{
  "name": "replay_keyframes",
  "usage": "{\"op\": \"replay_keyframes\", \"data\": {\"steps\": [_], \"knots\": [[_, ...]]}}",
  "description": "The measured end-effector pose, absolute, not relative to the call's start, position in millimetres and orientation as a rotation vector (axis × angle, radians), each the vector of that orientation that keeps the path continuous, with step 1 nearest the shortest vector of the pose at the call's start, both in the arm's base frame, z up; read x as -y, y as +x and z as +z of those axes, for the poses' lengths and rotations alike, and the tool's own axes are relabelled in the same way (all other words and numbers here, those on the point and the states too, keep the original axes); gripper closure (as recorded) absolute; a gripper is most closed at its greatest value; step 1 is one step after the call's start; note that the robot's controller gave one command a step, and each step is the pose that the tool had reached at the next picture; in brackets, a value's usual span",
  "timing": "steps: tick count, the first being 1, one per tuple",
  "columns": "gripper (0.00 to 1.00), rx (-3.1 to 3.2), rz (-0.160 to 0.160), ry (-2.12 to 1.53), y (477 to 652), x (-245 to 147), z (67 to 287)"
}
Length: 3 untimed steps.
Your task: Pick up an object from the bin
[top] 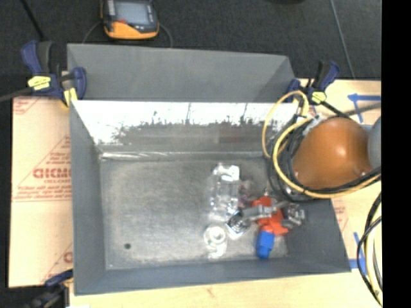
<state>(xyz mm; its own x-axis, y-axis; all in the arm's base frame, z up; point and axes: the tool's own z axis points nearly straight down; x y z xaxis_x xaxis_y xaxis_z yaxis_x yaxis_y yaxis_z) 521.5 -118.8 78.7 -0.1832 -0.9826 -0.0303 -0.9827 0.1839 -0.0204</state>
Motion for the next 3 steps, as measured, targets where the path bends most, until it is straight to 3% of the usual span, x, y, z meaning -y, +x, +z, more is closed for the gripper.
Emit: {"op": "replay_keyframes", "data": {"steps": [1,2,3], "knots": [[1.00,-2.404,-0.001,-1.981,519.5,126,77],[1.00,-2.420,-0.006,-1.993,521.8,124,114],[1.00,-2.427,-0.004,-1.989,522.9,124,124]]}}
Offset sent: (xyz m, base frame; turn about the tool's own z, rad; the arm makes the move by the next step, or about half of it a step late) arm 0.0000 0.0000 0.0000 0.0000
